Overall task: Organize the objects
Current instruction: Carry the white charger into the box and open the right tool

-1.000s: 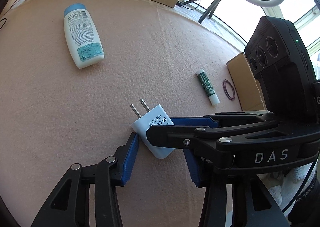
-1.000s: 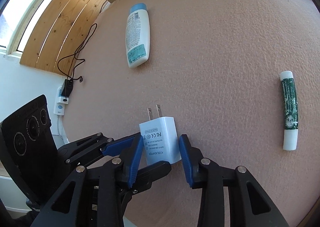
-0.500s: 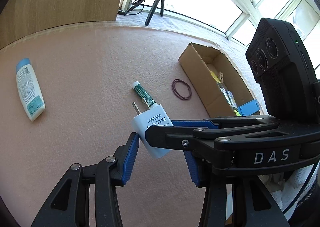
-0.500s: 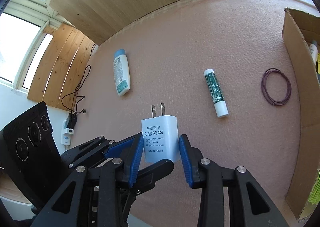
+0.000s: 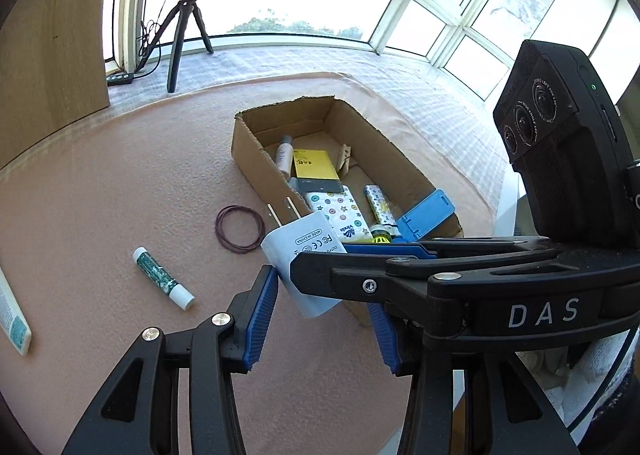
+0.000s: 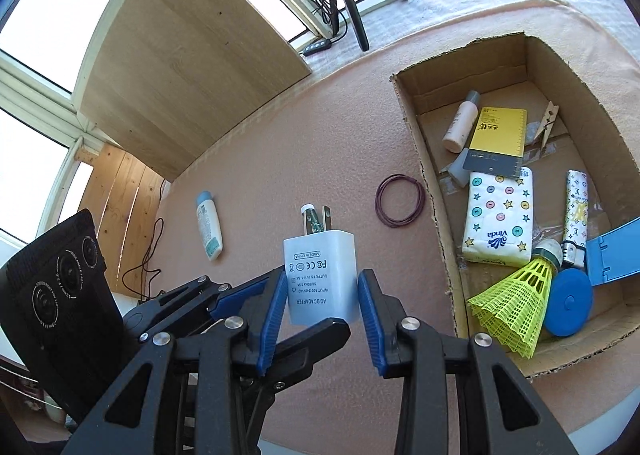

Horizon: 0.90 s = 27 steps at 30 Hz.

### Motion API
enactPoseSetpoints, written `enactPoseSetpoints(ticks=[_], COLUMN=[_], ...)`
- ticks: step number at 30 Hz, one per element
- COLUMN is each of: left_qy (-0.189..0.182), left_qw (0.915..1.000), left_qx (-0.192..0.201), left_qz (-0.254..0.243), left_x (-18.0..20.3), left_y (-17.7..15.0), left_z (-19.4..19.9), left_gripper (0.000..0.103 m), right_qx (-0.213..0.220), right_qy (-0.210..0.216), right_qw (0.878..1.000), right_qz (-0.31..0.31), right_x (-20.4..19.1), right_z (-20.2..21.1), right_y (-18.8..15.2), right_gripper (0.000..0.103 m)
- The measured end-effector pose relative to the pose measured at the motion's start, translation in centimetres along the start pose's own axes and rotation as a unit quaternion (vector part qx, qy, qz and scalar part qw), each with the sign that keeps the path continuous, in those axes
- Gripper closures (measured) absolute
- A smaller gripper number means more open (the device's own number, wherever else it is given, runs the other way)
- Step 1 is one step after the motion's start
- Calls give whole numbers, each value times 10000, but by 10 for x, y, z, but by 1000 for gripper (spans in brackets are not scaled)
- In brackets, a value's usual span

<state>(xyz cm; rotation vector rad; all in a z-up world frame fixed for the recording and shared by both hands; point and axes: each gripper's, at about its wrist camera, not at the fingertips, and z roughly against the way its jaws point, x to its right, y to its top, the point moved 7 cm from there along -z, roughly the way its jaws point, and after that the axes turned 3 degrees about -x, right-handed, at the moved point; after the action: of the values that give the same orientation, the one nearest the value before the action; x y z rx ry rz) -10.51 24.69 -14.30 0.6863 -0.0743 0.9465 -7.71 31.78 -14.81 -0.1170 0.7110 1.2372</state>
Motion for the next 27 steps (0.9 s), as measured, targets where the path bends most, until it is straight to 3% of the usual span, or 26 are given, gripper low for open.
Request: enactPoseSetpoints(ticks=[14,27], left_qy=[-301,-260], left_qw=[9981,9971], left_qx=[-173,-251], left_qz=[-515,-666], left_x=[76,97], left_y=[34,71], left_z=[-52,-93], left_gripper=[54,54], right_qx=[279,298], right_qy=[-280,-467], right_qw=[9986,9980], right_qz=[-340,-295], right_x=[71,108], right_z=[47,60], right_y=[10,42], right_gripper=[69,69])
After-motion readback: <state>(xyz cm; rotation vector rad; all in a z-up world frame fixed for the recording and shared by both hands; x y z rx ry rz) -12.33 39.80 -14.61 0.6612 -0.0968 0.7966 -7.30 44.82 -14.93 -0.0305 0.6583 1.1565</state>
